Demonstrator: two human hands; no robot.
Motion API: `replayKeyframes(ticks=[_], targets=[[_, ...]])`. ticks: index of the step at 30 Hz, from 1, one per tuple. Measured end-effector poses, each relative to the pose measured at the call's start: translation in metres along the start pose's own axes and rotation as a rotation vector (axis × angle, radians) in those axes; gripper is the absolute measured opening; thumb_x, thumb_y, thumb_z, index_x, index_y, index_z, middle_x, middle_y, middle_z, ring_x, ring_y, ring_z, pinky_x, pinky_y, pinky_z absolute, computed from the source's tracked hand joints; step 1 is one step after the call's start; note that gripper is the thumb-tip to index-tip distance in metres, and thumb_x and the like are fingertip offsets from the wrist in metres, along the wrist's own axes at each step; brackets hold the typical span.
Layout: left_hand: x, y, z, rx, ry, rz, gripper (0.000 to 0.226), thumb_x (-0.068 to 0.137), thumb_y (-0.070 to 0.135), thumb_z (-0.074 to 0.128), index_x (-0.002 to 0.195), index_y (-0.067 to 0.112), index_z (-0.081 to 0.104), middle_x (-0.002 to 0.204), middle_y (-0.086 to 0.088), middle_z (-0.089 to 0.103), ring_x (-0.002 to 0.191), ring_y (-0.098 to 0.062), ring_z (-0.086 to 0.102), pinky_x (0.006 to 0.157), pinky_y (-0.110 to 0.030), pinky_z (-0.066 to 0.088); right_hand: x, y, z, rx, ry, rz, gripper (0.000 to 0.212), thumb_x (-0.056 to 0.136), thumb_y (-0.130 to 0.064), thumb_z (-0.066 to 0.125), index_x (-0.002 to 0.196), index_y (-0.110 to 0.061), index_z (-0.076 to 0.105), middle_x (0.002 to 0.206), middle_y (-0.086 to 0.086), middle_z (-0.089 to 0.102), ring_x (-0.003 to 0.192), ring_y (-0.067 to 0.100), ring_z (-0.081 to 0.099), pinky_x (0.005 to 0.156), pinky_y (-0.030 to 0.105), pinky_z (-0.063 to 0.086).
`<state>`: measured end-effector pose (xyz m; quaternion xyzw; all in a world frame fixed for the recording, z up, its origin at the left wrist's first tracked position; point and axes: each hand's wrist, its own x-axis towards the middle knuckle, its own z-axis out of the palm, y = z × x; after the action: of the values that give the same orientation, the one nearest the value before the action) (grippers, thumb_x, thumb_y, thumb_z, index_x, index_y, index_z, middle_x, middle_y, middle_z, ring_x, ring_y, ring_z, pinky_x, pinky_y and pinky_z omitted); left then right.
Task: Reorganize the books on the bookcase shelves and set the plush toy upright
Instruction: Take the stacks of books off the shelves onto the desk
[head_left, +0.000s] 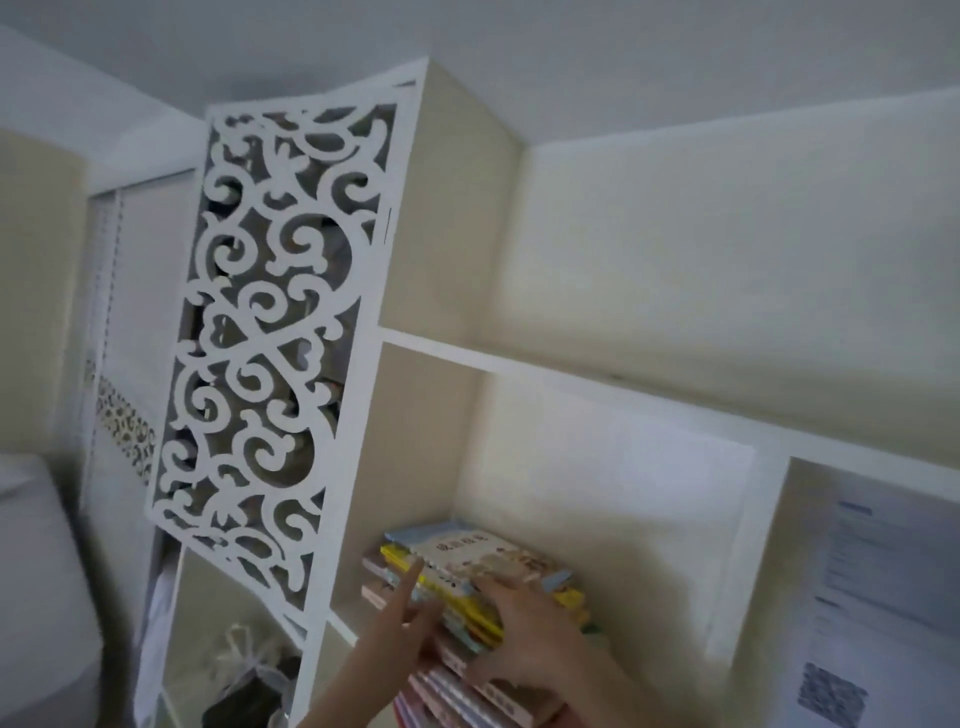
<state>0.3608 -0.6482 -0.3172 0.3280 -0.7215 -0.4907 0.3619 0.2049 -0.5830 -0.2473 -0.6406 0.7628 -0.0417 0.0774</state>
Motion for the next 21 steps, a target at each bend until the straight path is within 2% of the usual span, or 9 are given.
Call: replayKeyframes(ticks=[3,5,7,9,12,14,17,19,21], targets=[[0.017,0.013,0.006,-0.003,0.031,-0.07,0.054,0.1,0.034,0.04,0.148,0.03,0.018,0.081,0.013,0.049,0.058,0.004,0.037,0.049,-0.007,0.032,-0.005,0.0,-0.008,0.052,0.005,-0.031,0.086,0.079,-0.048,0.07,0.15,-0.029,0.025,0.155,-0.005,0.029,0.137,0.019,0.035,0.108,0.031,0.036],[0.024,0.021,0.008,0.006,0.044,-0.122,0.057,0.098,0.039,0.042,0.149,0.027,0.018,0.085,0.013,0.049,0.061,0.003,0.038,0.052,-0.009,0.032,-0.015,-0.003,-0.011,0.0,0.042,-0.038,0.079,0.083,-0.049,0.064,0.15,-0.03,0.025,0.152,-0.003,0.035,0.132,0.02,0.042,0.103,0.032,0.041],[0.027,0.024,0.009,0.013,0.036,-0.137,0.062,0.096,0.043,0.045,0.149,0.027,0.018,0.09,0.009,0.054,0.068,-0.003,0.045,0.059,-0.017,0.039,-0.022,-0.005,-0.011,-0.058,0.071,-0.03,0.077,0.084,-0.048,0.062,0.15,-0.032,0.025,0.149,0.0,0.04,0.125,0.022,0.049,0.098,0.034,0.046],[0.03,0.027,0.009,-0.015,0.04,-0.147,0.065,0.094,0.045,0.048,0.149,0.028,0.018,0.118,-0.001,0.058,0.091,-0.013,0.056,0.075,-0.026,0.048,-0.029,-0.004,-0.01,-0.057,0.096,-0.022,0.076,0.083,-0.047,0.062,0.148,-0.036,0.026,0.143,-0.002,0.047,0.118,0.02,0.054,0.094,0.034,0.049],[0.032,0.03,0.009,-0.097,0.026,-0.201,0.078,0.085,0.053,0.056,0.149,0.029,0.019,0.146,-0.014,0.038,0.123,-0.036,0.048,0.098,-0.046,0.045,-0.047,-0.008,-0.008,-0.002,0.139,-0.028,0.074,0.083,-0.045,0.061,0.147,-0.042,0.025,0.138,-0.007,0.051,0.115,0.017,0.056,0.095,0.033,0.048],[0.028,0.035,0.014,-0.205,0.039,-0.206,0.093,0.073,0.052,0.07,0.148,0.032,0.019,0.147,-0.013,0.036,0.121,-0.037,0.05,0.097,-0.047,0.047,-0.062,-0.016,-0.002,0.011,0.177,-0.007,0.076,0.084,-0.048,0.058,0.147,-0.046,0.017,0.146,-0.012,0.04,0.126,0.018,0.046,0.103,0.037,0.04],[0.019,0.036,0.021,-0.231,0.058,-0.145,0.091,0.072,0.03,0.08,0.146,0.029,0.026,0.134,-0.01,0.047,0.101,-0.029,0.059,0.074,-0.035,0.054,-0.081,-0.027,0.015,-0.001,0.249,0.032,0.08,0.082,-0.059,0.053,0.147,-0.048,0.007,0.153,-0.023,0.019,0.138,0.014,0.03,0.109,0.044,0.029],[0.011,0.034,0.021,-0.3,0.034,-0.145,0.076,0.076,0.013,0.077,0.139,0.028,0.037,0.122,-0.011,0.055,0.086,-0.028,0.064,0.059,-0.031,0.053,-0.089,-0.026,0.02,0.039,0.29,0.039,0.077,0.078,-0.072,0.049,0.145,-0.051,0.017,0.151,-0.026,0.023,0.137,0.01,0.031,0.11,0.038,0.03],[0.002,0.031,0.014,-0.426,-0.03,-0.181,0.07,0.074,-0.004,0.073,0.132,0.026,0.047,0.114,-0.015,0.061,0.085,-0.034,0.068,0.063,-0.037,0.057,-0.096,-0.021,0.013,0.143,0.327,0.07,0.076,0.067,-0.089,0.038,0.134,-0.053,0.038,0.142,-0.026,0.037,0.131,0.01,0.037,0.108,0.037,0.034]])
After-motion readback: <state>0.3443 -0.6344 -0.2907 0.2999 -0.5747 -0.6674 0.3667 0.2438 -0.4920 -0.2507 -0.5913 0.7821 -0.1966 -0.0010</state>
